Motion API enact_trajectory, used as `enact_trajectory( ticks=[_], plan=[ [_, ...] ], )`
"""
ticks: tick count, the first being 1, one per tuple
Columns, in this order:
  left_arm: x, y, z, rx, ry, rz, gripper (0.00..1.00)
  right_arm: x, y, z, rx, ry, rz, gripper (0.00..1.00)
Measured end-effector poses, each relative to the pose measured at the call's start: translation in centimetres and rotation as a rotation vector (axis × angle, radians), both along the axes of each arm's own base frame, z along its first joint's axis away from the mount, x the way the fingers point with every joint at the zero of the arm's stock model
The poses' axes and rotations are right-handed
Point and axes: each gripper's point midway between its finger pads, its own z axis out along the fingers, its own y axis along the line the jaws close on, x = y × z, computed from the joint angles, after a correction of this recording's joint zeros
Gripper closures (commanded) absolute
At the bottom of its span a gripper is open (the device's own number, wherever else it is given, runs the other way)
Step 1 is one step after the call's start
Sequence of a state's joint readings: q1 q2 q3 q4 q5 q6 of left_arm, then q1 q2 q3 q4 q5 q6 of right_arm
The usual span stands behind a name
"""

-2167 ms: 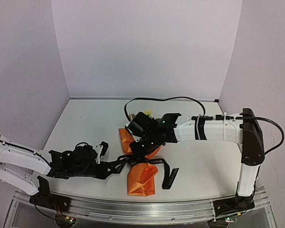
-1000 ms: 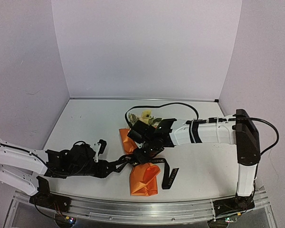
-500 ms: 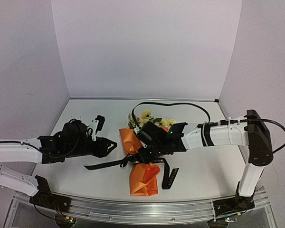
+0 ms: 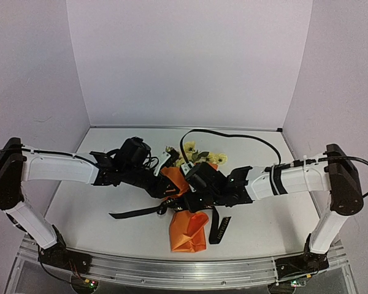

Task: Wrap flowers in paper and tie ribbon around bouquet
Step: Cross the half-tied ribbon over the folded bouquet.

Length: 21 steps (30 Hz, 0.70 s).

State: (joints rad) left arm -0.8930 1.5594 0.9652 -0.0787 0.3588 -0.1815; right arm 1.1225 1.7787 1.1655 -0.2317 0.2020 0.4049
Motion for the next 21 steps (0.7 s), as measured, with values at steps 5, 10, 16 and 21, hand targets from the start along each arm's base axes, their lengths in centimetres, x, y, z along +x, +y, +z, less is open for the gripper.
enact_trajectory(
  ticks=[5, 10, 16, 21],
  plan=[
    [-0.7, -0.5, -2.3, 0.043, 0.050, -0.064, 0.63, 0.1, 0.0, 0.6, 0.038, -0.018, -0.007, 1.00],
    [-0.9, -0.7, -2.6, 0.039, 0.057, -0.094, 0.63, 0.0, -0.3, 0.9, 0.053, -0.027, -0.012, 1.00],
    [-1.1, -0.7, -4.0, 0.065, 0.077, -0.109, 0.59, 0.1, 0.1, 2.0, 0.096, -0.041, -0.009, 1.00],
    [-1.3, -0.8, -4.2, 0.066, 0.078, -0.126, 0.59, -0.2, 0.5, 2.1, 0.111, -0.031, 0.014, 1.00]
  ],
)
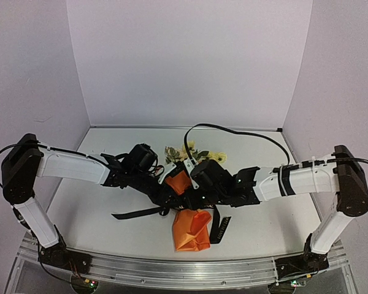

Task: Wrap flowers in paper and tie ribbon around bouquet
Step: Cross the half-tied ribbon over the folded bouquet.

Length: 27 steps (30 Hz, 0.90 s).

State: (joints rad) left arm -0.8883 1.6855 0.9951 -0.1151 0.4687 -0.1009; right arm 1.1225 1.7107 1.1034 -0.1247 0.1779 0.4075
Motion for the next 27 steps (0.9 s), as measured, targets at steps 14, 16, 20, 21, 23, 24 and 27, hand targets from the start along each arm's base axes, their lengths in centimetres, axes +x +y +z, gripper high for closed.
enact_trajectory(
  ticks=[14, 16, 20, 21, 23, 24, 27],
  plan=[
    [1.0, -0.6, 0.7, -0.031, -0.065, 0.001, 0.55, -0.7, 0.3, 0.8, 0.024, 0.013, 0.046, 1.00],
    [1.3, -0.6, 0.9, -0.039, -0.090, 0.015, 0.55, -0.8, 0.3, 1.1, 0.030, 0.014, 0.050, 1.00],
    [1.5, -0.3, 1.5, -0.059, -0.131, 0.030, 0.58, -1.1, 0.2, 0.9, 0.032, 0.022, 0.057, 1.00],
    [1.5, -0.3, 1.6, -0.063, -0.137, 0.029, 0.58, -1.1, 0.2, 0.8, 0.030, 0.025, 0.058, 1.00],
    [1.6, -0.4, 1.8, -0.073, -0.151, 0.020, 0.59, -1.2, 0.1, 0.6, 0.026, 0.028, 0.059, 1.00],
    [1.6, -0.4, 1.9, -0.077, -0.156, 0.014, 0.59, -1.2, 0.0, 0.5, 0.024, 0.030, 0.059, 1.00],
    [1.3, -0.6, 2.0, -0.089, -0.154, -0.004, 0.59, -1.3, -0.1, 0.4, 0.021, 0.031, 0.058, 1.00]
  ],
)
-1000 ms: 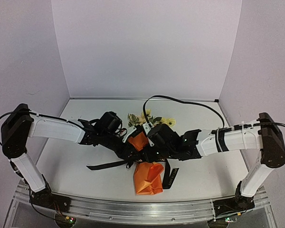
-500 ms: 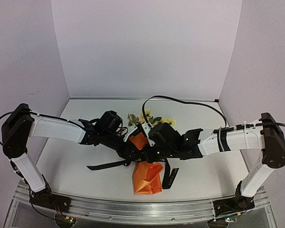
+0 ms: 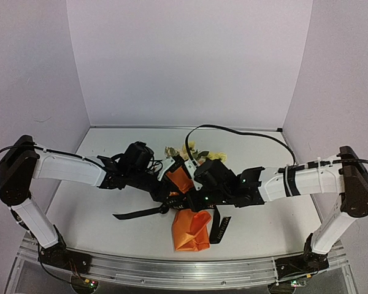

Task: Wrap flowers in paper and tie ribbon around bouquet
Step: Cross the half-tied ribbon over the folded bouquet.

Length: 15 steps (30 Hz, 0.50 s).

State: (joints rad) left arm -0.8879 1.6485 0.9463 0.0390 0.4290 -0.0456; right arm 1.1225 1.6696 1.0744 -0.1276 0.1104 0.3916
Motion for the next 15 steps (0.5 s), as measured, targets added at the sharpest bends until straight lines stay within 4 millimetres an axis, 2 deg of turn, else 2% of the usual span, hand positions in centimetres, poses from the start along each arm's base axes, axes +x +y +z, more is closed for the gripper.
enact_trajectory(
  ticks=[6, 15],
  plan=[
    [-0.2, -0.1, 0.0, -0.006, -0.010, -0.029, 0.61, -0.3, -0.4, -0.2, -0.001, 0.006, 0.003, 1.00],
    [-0.6, -0.2, -1.6, 0.021, -0.014, -0.077, 0.65, -0.9, -0.5, 0.0, 0.019, 0.028, 0.026, 1.00]
  ],
)
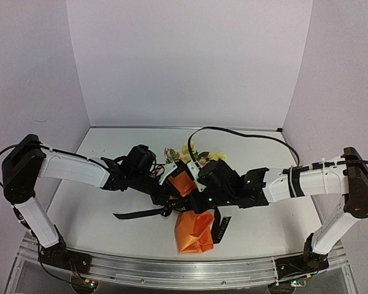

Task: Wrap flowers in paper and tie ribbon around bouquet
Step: Cross the half-tied ribbon over the folded bouquet.

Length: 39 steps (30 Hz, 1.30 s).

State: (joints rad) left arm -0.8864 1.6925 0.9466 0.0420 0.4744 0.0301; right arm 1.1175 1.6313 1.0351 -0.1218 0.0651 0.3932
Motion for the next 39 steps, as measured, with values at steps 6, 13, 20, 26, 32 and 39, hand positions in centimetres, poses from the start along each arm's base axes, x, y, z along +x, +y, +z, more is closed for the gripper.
enact_trajectory(
  ticks=[6, 13, 20, 26, 32, 39],
  plan=[
    [-0.4, 0.0, -0.4, 0.005, 0.005, -0.026, 0.64, -0.3, 0.2, 0.2, 0.013, 0.016, 0.018, 1.00],
    [-0.8, -0.1, -0.9, 0.011, 0.021, -0.051, 0.82, -0.4, 0.2, 0.1, 0.017, 0.029, 0.026, 1.00],
    [-1.1, -0.2, -0.8, 0.002, 0.029, -0.069, 1.00, -0.5, 0.2, 0.0, 0.014, 0.035, 0.028, 1.00],
    [-1.3, -0.2, -0.7, -0.003, 0.036, -0.073, 1.00, -0.4, -0.2, -0.2, -0.007, 0.027, 0.020, 0.97],
    [-1.1, -0.5, 0.2, -0.029, 0.023, -0.068, 1.00, -0.1, -1.2, -0.1, -0.054, -0.006, 0.019, 0.95],
    [-1.0, -0.6, 1.7, -0.063, 0.014, -0.054, 1.00, 0.2, -2.7, 0.4, -0.076, -0.031, 0.010, 0.78]
  ],
)
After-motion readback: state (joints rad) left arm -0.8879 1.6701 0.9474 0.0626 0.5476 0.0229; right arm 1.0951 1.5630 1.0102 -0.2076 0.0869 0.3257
